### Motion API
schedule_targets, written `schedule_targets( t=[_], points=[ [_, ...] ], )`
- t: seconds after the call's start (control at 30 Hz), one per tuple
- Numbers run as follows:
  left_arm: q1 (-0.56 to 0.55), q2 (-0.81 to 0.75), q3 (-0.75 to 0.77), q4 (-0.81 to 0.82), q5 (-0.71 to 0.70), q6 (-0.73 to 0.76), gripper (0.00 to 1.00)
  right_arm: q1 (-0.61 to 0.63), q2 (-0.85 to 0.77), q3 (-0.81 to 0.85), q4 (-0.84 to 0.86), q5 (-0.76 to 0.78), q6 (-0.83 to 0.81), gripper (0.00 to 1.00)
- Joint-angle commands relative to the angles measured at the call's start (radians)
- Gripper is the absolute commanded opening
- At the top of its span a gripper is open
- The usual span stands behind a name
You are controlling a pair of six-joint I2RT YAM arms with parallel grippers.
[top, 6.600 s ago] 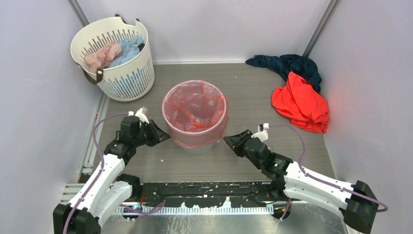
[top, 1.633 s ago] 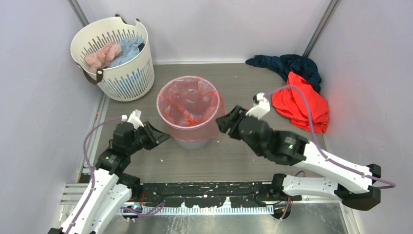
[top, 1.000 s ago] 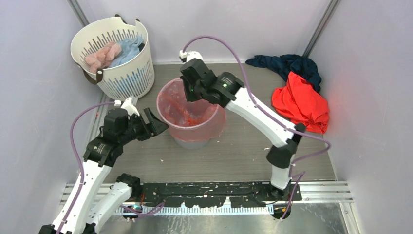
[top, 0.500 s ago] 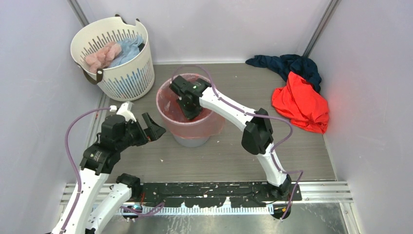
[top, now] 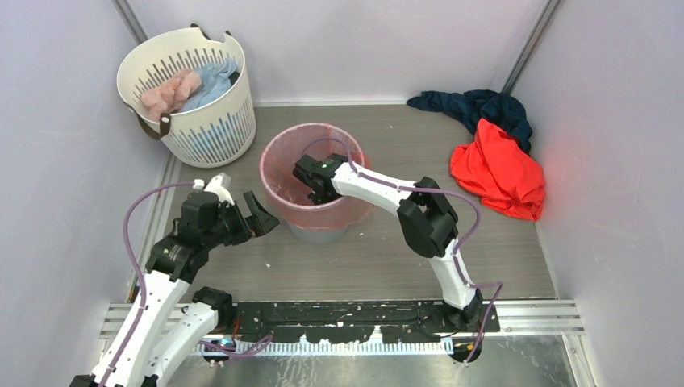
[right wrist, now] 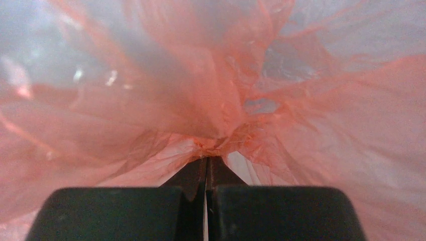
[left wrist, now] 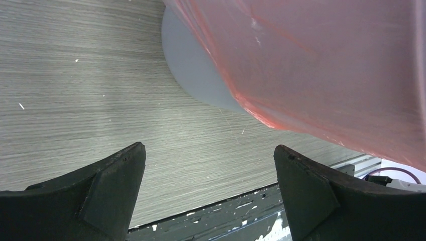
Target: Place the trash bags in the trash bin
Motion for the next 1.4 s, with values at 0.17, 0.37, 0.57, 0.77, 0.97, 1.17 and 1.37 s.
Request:
schedule_targets(
  t=[0.17,0.37,0.57,0.77,0.97,1.17,1.37],
  points=[
    [-0.001,0.071,-0.046,0.195,0.019,-0.015,1.0,-0.019,-0.102,-0.107,0.013,0.002,0.036,0.01],
    [-0.001,0.139,-0.022,0.27,0.053,-0.036,1.0,-0.032,-0.187,-0.215,0.016,-0.014,0.073,0.01],
    [-0.001,0.107,0.012,0.262,0.061,-0.058,1.0,-0.032,-0.224,-0.27,0.04,-0.03,0.089,0.01],
    [-0.001,0.109,0.016,0.284,0.051,-0.079,1.0,-0.032,-0.223,-0.298,0.07,-0.054,0.101,0.01],
    [-0.001,0.156,-0.071,0.457,0.051,-0.138,0.99,-0.031,-0.231,-0.307,0.085,-0.071,0.113,0.01],
    [-0.001,0.221,-0.174,0.626,0.076,-0.199,0.82,-0.027,-0.231,-0.284,0.084,-0.079,0.119,0.01],
    [-0.001,0.257,-0.233,0.73,0.071,-0.233,0.67,-0.013,-0.212,-0.277,0.095,-0.08,0.124,0.01]
  ],
)
